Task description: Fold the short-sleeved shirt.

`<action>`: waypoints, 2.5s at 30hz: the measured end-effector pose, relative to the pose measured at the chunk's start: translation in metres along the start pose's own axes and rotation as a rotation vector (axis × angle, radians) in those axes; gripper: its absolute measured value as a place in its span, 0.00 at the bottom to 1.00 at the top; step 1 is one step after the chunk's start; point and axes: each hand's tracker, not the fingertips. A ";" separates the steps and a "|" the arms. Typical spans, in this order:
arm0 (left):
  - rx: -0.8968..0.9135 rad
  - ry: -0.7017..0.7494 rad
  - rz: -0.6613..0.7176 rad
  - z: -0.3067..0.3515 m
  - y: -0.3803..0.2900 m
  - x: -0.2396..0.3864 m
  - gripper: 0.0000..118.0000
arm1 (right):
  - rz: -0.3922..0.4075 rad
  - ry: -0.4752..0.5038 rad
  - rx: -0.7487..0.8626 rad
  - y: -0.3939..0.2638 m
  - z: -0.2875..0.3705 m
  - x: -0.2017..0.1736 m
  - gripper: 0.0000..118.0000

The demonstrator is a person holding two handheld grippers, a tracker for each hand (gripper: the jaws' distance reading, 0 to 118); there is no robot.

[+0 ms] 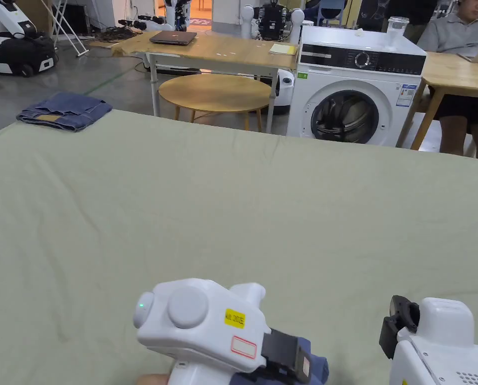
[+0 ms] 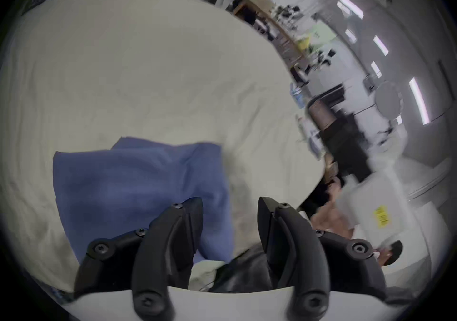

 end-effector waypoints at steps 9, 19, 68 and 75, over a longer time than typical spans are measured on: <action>-0.075 -0.114 0.126 -0.068 -0.006 -0.050 0.05 | -0.018 0.000 0.004 0.001 0.003 0.004 0.00; -0.078 -0.181 0.188 -0.112 -0.024 -0.071 0.00 | -0.015 -0.010 0.005 0.000 0.006 0.008 0.00; 0.921 0.651 -0.314 0.100 -0.053 -0.077 0.00 | 0.114 0.201 -0.288 -0.080 0.001 -0.098 0.00; 0.696 0.508 -0.167 0.103 -0.082 -0.114 0.00 | 0.156 0.120 -0.302 -0.099 -0.015 -0.106 0.00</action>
